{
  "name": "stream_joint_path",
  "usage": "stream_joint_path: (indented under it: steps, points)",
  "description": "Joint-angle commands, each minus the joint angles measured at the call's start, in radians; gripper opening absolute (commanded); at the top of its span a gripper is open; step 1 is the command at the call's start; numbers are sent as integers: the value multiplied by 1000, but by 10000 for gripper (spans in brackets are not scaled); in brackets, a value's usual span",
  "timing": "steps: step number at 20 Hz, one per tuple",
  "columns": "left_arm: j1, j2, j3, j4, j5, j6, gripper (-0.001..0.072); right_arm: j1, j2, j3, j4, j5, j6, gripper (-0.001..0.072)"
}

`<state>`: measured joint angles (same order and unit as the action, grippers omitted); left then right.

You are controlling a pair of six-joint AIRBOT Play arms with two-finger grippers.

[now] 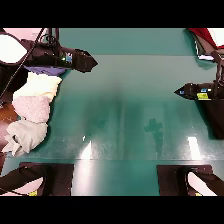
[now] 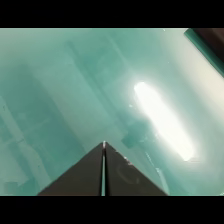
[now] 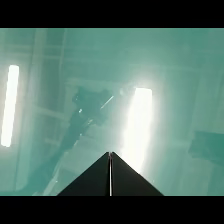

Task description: Fold the shirts.

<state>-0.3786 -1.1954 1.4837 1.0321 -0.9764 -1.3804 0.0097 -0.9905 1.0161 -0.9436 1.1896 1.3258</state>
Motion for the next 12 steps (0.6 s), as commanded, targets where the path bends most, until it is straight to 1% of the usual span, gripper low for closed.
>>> stream_joint_path:
  steps: [1, 12]
  points:
    - [-1, 0, 0, 0, 0, 0, 27, 1, 1, 1, 0, -14, 0, 19]
    - [-1, 0, 0, 0, 0, 0, 27, 1, 1, 1, 1, -27, 1, 20]
